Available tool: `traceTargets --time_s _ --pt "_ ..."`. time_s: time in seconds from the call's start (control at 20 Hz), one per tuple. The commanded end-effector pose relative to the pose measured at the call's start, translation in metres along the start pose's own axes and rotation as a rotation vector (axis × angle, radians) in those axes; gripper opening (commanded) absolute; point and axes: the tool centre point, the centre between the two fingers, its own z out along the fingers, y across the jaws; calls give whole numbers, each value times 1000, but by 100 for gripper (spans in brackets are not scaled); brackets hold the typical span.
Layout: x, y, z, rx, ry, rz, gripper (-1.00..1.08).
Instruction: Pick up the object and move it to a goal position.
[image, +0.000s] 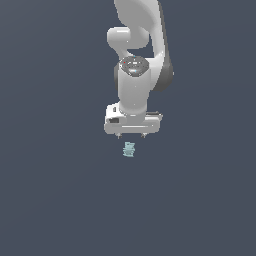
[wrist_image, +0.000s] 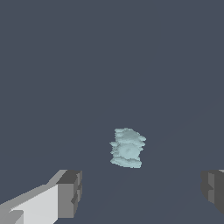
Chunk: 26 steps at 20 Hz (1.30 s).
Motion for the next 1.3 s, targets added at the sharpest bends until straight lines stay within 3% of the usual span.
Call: traceTargets --time_s 0.0,0.6,0.9,1.25 --pt "0 0 0 0 0 0 100" --pt "7 -27 -9 31 27 -17 100" --pt "5 -21 4 27 21 -21 100" --pt "-6 -4 52 15 2 -41 100"
